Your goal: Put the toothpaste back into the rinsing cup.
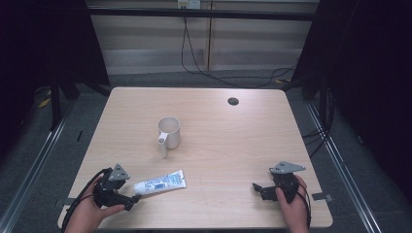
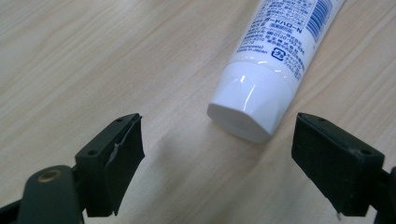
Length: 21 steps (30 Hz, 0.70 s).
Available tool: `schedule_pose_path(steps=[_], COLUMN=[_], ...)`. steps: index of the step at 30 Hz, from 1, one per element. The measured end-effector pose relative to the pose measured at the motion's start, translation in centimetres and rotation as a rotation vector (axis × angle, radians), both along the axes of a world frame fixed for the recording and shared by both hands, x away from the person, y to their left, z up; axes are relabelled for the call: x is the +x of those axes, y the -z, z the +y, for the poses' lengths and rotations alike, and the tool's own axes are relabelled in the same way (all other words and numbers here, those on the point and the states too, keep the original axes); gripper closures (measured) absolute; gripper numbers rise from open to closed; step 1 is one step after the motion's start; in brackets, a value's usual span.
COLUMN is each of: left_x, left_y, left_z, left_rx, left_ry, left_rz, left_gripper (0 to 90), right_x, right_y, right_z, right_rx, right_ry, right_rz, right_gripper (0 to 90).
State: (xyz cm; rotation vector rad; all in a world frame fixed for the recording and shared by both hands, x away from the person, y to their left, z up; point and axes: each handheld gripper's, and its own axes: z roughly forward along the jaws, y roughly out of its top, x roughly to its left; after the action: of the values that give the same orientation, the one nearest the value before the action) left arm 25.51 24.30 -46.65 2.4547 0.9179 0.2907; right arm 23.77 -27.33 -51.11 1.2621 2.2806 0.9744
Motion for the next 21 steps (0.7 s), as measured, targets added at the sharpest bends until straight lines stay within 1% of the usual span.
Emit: schedule_pose_path(steps=[1, 2, 3, 4, 7, 8, 9, 10, 13, 14, 15, 17, 18, 19, 20, 21], left_x=[0.1, 0.2, 0.3, 0.3, 0.5, 0.6, 0.7, 0.8, 1.2, 1.3, 1.5, 1.7, 1.8, 1.9, 2.0, 2.1], left_y=[-0.1, -0.2, -0.3, -0.4, -0.5, -0.6, -0.7, -0.7, -1.0, -1.0, -1.2, -1.3, -1.4, -1.4, -1.5, -1.5], left_z=[-0.1, -0.2, -0.3, -0.4, -0.8, -0.8, -1.0, -1.1, -1.6, -1.8, -1.9, -2.3, -2.5, -2.7, -2.9, -3.1], left_rx=[0.007, 0.009, 0.018, 0.021, 0.018, 0.026, 0.031, 0.027, 0.036, 0.03, 0.041, 0.043, 0.056, 0.053, 0.063, 0.065], left_ry=[0.007, 0.008, 0.01, 0.009, 0.022, 0.032, 0.041, 0.041, 0.052, 0.051, 0.067, 0.071, 0.081, 0.084, 0.094, 0.095], left_rz=[-0.004, 0.009, -0.003, 0.002, 0.017, 0.012, 0.019, 0.019, 0.011, 0.013, 0.012, 0.014, 0.007, 0.014, 0.025, 0.021], left_gripper=[16.7, 17.0, 17.2, 17.5, 19.3, 19.4, 19.4, 19.5, 19.5, 19.6, 20.2, 20.6, 20.6, 20.7, 20.7, 20.8], right_x=[0.0, 0.0, 0.0, 0.0, 0.0, 0.0, 0.0, 0.0, 0.0, 0.0, 0.0, 0.0, 0.0, 0.0, 0.0, 0.0], right_y=[0.0, 0.0, 0.0, 0.0, 0.0, 0.0, 0.0, 0.0, 0.0, 0.0, 0.0, 0.0, 0.0, 0.0, 0.0, 0.0], right_z=[0.0, 0.0, 0.0, 0.0, 0.0, 0.0, 0.0, 0.0, 0.0, 0.0, 0.0, 0.0, 0.0, 0.0, 0.0, 0.0], right_rx=[0.001, 0.0, 0.001, 0.001, 0.001, 0.001, 0.001, 0.001, 0.001, 0.001, 0.001, 0.001, 0.001, 0.001, 0.001, 0.001], right_ry=[0.0, 0.0, 0.0, 0.0, 0.001, 0.0, 0.0, 0.0, 0.0, 0.0, 0.0, 0.0, 0.001, 0.0, 0.001, 0.0], right_rz=[0.0, 0.0, 0.0, 0.0, 0.001, 0.0, 0.0, 0.0, 0.0, 0.0, 0.0, 0.0, 0.001, 0.0, 0.001, 0.0], right_gripper=[9.2, 9.2, 9.2, 9.2, 9.2, 9.2, 9.2, 9.2, 9.2, 9.2, 9.3, 9.2, 9.3, 9.2, 9.2, 9.2])
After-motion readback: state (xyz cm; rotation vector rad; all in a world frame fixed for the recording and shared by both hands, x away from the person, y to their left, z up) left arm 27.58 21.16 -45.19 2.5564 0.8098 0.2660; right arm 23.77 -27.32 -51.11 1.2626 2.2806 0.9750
